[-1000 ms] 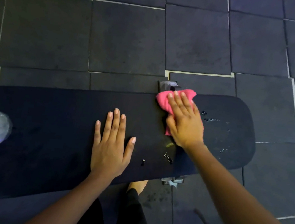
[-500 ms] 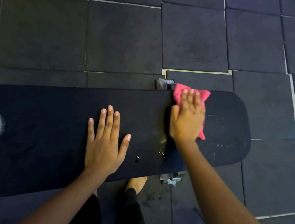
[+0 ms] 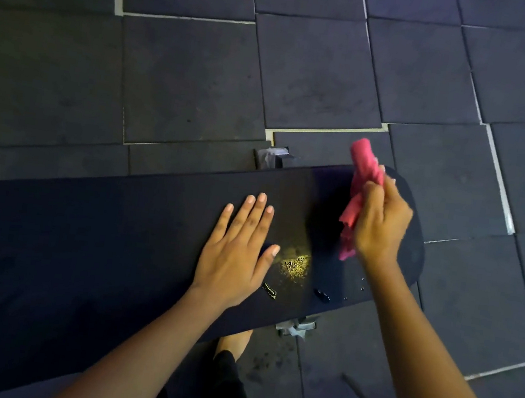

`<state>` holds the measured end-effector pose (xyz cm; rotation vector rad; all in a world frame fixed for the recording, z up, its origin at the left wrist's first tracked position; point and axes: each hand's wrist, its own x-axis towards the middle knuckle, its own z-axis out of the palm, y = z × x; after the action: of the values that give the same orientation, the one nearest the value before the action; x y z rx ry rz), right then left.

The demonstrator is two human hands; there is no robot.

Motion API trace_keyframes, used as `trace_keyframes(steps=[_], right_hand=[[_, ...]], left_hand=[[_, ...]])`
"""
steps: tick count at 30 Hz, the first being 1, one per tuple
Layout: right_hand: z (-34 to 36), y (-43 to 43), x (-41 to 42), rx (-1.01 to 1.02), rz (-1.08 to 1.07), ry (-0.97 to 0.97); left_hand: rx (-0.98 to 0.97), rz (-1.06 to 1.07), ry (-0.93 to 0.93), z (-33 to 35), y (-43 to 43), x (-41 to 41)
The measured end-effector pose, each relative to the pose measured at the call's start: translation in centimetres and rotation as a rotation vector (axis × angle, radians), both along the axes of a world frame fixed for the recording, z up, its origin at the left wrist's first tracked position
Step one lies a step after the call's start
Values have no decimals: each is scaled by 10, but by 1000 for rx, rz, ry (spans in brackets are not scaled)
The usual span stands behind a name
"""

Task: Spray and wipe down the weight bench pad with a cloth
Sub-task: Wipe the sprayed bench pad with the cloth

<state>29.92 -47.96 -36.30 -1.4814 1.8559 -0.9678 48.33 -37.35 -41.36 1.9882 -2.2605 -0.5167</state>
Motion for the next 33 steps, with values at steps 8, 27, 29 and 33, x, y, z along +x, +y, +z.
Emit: trace_keyframes(steps=[8,27,29,33], right_hand=[[-39,12,11,109,899,979],[-46,-14,-54,88,359,809],[-46,-18,-51,203,94,740],[-49,-2,-11,118,239,712]], left_hand=[[-12,38,35,-2,2,0],[1,26,-32,0,0,-5],[-3,25,-35,0,0,-5],[-7,21,-29,0,1,-4]])
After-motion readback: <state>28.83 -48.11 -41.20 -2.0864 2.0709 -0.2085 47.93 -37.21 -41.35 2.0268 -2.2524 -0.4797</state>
